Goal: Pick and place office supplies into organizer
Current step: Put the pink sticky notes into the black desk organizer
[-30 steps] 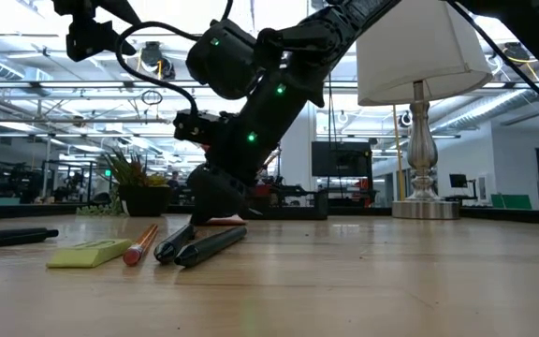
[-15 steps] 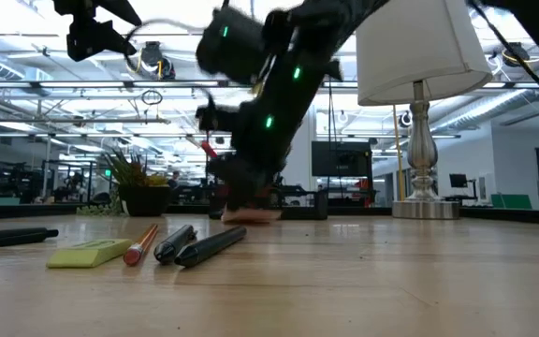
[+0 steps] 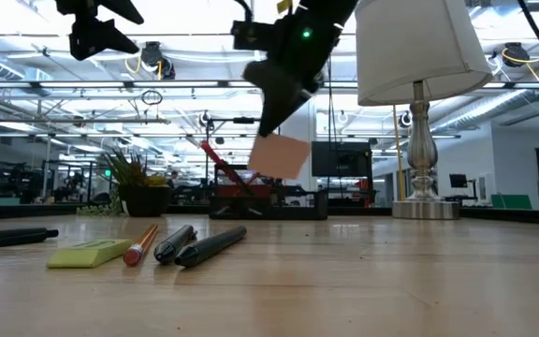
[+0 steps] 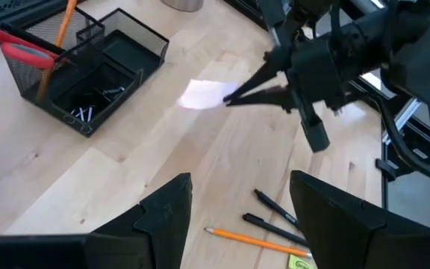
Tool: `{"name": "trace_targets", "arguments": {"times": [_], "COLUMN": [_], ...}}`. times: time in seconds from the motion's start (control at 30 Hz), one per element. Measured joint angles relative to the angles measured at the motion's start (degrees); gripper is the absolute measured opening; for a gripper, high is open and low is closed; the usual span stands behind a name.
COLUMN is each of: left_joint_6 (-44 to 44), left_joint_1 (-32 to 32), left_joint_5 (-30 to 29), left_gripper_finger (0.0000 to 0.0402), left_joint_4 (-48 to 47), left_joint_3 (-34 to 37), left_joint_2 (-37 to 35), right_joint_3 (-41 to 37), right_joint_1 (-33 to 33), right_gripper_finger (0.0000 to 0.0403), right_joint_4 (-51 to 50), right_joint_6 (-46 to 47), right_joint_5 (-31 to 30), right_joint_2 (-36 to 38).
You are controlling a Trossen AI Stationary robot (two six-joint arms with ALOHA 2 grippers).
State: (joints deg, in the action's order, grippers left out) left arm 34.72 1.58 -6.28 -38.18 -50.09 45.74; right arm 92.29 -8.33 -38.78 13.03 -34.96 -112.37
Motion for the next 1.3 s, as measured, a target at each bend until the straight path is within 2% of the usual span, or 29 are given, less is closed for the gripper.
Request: {"name": "trace_targets", "arguments": {"times": [0.33,0.53,0.8,0.87,0.97,1.3], "left_joint_6": [0.0,0.2,0.3,0.4,0.4,0.5], "left_joint_1": [0.0,0.0,0.0,0.0,0.0,0.0], "left_joint_5": [-0.2,-0.1,0.2,0.2,0.2,-0.1], "left_gripper_finger": [0.0232,0.0232,0.0232,0.0232,0.0232,0.0232], "left_joint_4": [0.9,0.8,0.8,0.8,0.7,0.7], "left_joint_3": [0.0,0.0,0.0,0.0,0.0,0.0], "left_joint_2": [0.0,0.0,0.0,0.0,0.0,0.0], "right_joint_3": [0.0,0.0,-1.2,-2.8,-4.8,-9.1], "right_joint_1": [5.5,10.3,16.8,18.0,19.0,19.2], "right_gripper_finger": [0.0001,0.0,0.0,0.0,0.0,0.0], "right_joint_4": [-7.1,-3.6,1.1,3.2,4.4,12.9], "right_joint_6": [-3.5,-10.7,-15.6,-16.5,-18.4,-19.6], "right_joint_5": [-1.1,-1.0,-0.7,1.7,5.0,4.9], "right_joint_2": [1.5,1.5,1.5,1.5,1.4,1.5]}}
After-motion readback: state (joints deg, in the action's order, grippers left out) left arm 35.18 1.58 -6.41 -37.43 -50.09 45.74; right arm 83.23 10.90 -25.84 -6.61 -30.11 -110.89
